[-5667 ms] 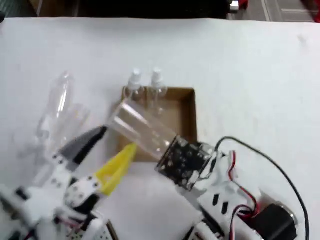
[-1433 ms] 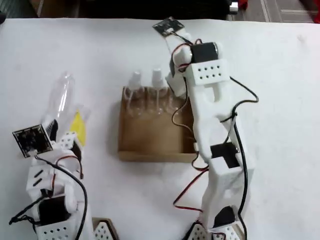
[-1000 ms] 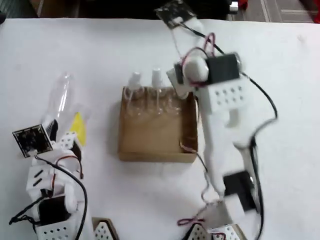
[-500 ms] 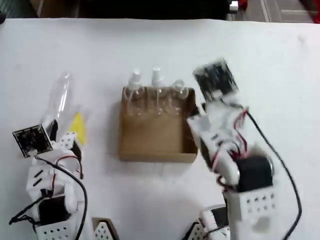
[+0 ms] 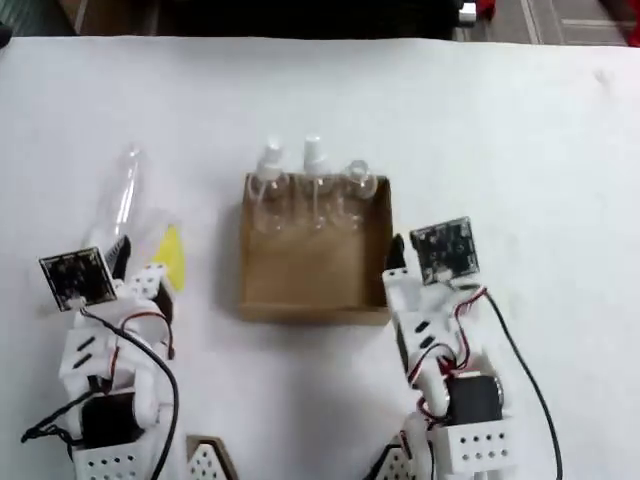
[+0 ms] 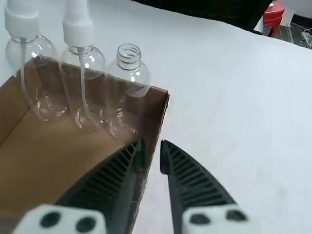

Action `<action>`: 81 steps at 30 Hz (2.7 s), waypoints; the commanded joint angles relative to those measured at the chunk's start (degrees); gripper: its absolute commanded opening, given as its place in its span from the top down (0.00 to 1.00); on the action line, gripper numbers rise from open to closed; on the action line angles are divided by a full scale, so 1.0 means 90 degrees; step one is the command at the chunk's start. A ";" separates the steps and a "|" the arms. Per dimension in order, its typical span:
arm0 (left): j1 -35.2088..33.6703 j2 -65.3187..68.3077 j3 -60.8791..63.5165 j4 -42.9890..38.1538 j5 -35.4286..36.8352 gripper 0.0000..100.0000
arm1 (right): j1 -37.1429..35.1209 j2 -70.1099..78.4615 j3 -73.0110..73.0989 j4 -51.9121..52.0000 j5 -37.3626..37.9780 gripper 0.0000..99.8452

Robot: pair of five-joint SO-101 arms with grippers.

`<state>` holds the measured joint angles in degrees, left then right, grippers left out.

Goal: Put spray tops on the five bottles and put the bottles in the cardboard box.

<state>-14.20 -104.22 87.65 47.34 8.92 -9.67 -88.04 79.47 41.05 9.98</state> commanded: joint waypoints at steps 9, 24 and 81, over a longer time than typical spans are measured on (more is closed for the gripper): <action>-0.1128 -0.0044 -0.0830 -0.0166 0.0020 0.95 | 0.1050 -0.1177 0.1133 -0.1040 -0.0186 0.97; -0.0943 -0.0005 -0.2842 0.1709 -0.4513 0.96 | 0.0825 -0.1324 0.1260 -0.1079 -0.0156 0.97; -0.3433 1.1131 -0.5333 -0.0850 -0.8010 0.81 | 0.0630 -0.1353 0.1416 -0.1118 0.0244 0.96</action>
<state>-46.20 -4.53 42.37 42.15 -62.29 -3.87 -99.74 92.57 32.62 11.47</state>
